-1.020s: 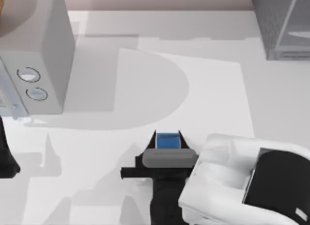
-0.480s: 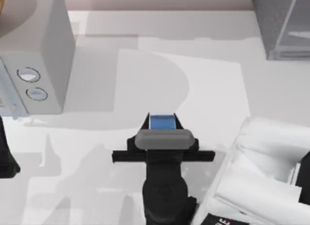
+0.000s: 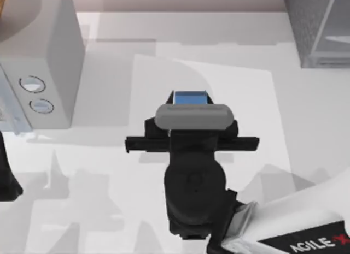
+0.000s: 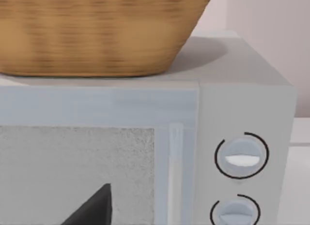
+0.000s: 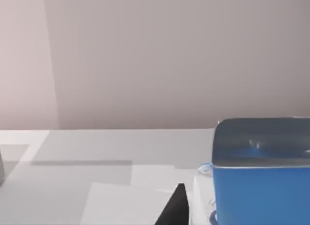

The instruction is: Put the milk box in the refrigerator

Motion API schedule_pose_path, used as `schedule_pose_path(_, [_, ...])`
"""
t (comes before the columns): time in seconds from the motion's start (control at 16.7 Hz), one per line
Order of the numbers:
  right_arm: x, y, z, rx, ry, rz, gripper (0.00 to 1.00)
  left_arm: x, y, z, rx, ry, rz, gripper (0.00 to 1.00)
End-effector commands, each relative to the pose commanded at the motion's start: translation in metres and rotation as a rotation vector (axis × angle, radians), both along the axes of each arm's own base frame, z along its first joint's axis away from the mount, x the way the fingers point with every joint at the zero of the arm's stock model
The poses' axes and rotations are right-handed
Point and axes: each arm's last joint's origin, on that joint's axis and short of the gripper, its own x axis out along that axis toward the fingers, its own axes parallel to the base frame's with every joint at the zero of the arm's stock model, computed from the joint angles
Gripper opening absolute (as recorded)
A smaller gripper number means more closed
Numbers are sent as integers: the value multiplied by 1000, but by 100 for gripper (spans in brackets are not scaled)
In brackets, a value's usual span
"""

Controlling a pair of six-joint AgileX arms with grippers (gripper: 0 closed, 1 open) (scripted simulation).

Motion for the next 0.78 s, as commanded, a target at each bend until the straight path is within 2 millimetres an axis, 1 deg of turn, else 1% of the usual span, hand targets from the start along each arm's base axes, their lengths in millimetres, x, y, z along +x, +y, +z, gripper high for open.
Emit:
schedule_pose_path(0.12, [-1, -2, 7, -2, 1, 0, 0, 0, 0, 0, 0, 0, 0, 100])
schedule_pose_path(0.42, [0, -1, 8, 4, -1, -1, 0, 0, 0, 0, 0, 0, 0, 100])
schedule_pose_path(0.48, [1, -4, 9, 0, 1, 2, 0, 0, 0, 0, 0, 0, 0, 100])
schedule_pose_path(0.6, [7, -17, 15, -14, 10, 17, 0, 0, 0, 0, 0, 0, 0, 100])
schedule_pose_path(0.66, [13, -28, 20, -22, 15, 27, 0, 0, 0, 0, 0, 0, 0, 100])
schedule_pose_path(0.78, [27, -59, 34, -41, 30, 45, 0, 0, 0, 0, 0, 0, 0, 100])
